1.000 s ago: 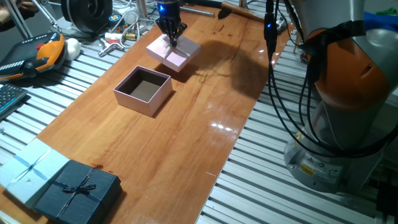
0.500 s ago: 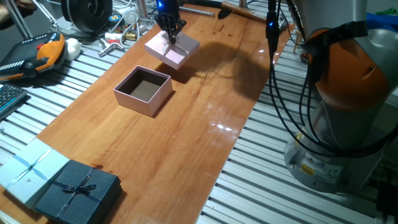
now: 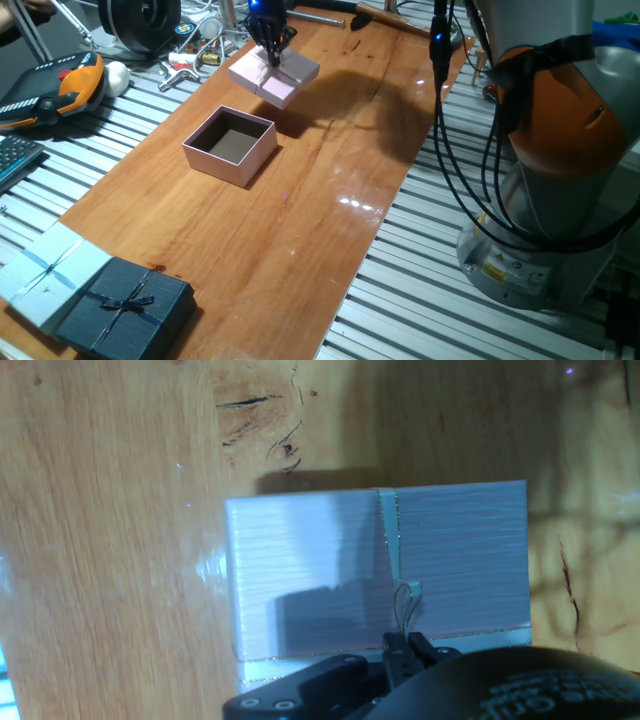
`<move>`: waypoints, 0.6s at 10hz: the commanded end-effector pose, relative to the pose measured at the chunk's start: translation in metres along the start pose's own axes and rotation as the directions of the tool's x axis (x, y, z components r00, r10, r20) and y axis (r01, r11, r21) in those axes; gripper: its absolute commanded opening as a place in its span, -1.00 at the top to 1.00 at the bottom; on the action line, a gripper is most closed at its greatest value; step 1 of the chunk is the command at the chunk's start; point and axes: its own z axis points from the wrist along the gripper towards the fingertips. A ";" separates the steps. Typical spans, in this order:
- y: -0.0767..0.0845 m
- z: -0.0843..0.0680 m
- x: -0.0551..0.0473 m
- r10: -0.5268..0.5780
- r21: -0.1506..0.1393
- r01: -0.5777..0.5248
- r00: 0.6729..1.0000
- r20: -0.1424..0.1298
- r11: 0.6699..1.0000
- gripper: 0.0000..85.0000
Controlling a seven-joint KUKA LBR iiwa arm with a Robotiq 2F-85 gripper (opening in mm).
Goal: Cover the box
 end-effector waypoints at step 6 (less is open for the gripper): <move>-0.013 0.003 0.015 -0.008 -0.030 0.008 1.000 0.005 1.000 1.00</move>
